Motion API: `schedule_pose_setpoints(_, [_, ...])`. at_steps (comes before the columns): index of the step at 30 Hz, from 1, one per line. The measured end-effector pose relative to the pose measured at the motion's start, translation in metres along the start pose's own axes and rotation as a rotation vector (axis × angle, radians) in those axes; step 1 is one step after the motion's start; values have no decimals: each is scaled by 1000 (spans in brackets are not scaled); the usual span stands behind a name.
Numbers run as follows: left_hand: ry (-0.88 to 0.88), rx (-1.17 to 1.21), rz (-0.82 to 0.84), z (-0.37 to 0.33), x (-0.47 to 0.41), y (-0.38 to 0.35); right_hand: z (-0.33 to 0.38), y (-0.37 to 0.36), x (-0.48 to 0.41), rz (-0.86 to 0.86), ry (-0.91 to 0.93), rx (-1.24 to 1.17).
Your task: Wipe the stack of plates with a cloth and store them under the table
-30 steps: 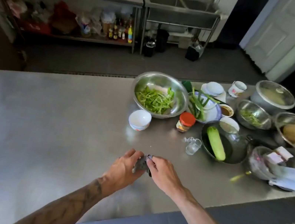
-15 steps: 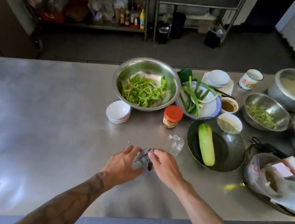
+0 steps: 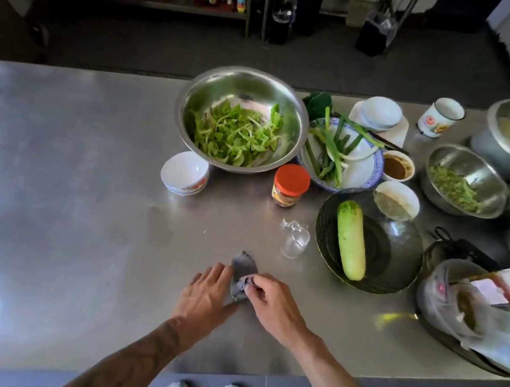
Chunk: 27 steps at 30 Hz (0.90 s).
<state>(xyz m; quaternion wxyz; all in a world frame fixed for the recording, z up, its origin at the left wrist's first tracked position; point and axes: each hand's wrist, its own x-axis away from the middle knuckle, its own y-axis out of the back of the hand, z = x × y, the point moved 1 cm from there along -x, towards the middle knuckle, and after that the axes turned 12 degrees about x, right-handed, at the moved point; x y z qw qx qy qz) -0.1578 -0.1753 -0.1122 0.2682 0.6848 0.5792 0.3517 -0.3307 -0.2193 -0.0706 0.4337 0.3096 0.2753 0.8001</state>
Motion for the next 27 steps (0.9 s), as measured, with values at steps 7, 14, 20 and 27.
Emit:
schedule_pose_setpoints(7, [-74, 50, -273, 8, -17, 27, 19, 16, -31, -105, 63, -101])
schedule_pose_setpoints(14, [-136, -72, -182, 38, 18, 35, 17, -12, -13, 22, 42, 105])
schedule_pose_setpoints(20, [-7, 6, -9, 52, 47, 27, 17, -30, 9, 334, -79, 285])
schedule_pose_setpoints(27, [32, 4, -7, 20, 60, 99, 66, 21, 14, 261, -11, 335])
